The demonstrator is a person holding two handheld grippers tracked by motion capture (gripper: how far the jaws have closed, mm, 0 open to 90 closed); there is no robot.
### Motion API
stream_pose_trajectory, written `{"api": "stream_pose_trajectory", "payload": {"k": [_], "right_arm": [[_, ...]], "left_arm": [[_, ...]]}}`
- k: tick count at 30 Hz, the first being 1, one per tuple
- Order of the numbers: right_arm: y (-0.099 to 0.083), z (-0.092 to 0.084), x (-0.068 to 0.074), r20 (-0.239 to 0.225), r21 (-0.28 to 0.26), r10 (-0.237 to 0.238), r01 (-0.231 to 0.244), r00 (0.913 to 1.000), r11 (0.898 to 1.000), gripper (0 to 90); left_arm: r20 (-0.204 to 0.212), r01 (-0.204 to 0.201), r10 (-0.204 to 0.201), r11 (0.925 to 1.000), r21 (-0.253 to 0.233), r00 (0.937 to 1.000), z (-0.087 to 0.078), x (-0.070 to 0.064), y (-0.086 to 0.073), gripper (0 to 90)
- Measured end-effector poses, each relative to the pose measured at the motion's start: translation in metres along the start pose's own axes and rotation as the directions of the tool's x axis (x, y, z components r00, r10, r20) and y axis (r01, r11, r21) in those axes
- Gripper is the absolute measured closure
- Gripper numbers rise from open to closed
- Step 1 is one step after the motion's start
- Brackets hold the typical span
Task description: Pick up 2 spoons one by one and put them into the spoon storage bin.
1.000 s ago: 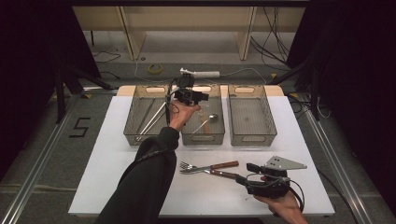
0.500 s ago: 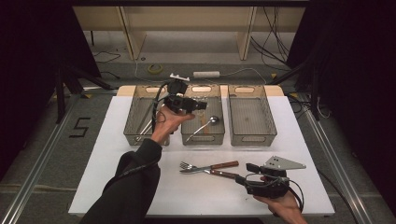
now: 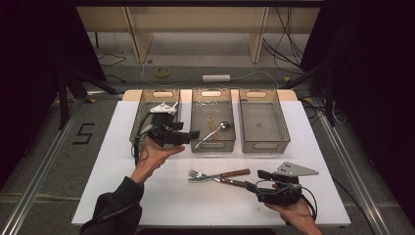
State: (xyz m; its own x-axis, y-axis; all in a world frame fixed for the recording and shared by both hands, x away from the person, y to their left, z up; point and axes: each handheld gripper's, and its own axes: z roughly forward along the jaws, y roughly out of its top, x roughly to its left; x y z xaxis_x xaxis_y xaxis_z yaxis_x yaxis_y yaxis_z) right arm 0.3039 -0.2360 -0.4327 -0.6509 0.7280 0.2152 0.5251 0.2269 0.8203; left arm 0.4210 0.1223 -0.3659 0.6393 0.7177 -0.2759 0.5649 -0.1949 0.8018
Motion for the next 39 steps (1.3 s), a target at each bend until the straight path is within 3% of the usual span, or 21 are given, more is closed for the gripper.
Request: {"api": "stream_pose_trajectory", "payload": {"k": [11, 14, 30, 39], "right_arm": [[0.006, 0.006, -0.003, 0.008, 0.002, -0.004, 0.004, 1.0000, 1.000, 34.6], [0.008, 0.008, -0.005, 0.017, 0.004, -0.006, 0.006, 0.9998, 1.000, 34.4], [0.022, 0.025, -0.013, 0.041, 0.022, -0.026, 0.025, 0.9988, 0.999, 34.1], [0.029, 0.038, -0.018, 0.045, 0.041, -0.035, 0.033, 0.9984, 0.999, 34.9]], "left_arm": [[0.004, -0.033, 0.034, 0.9991, -0.027, 0.9994, -0.022, 0.014, -0.049, 18.1], [0.002, -0.061, 0.061, 0.9977, -0.029, 0.9981, -0.027, 0.014, -0.059, 17.4], [0.004, -0.059, 0.059, 0.9953, -0.077, 0.9982, -0.052, 0.009, -0.086, 16.8], [-0.012, -0.099, 0.098, 0.9928, -0.068, 0.9951, -0.059, 0.000, -0.095, 16.1]]}}
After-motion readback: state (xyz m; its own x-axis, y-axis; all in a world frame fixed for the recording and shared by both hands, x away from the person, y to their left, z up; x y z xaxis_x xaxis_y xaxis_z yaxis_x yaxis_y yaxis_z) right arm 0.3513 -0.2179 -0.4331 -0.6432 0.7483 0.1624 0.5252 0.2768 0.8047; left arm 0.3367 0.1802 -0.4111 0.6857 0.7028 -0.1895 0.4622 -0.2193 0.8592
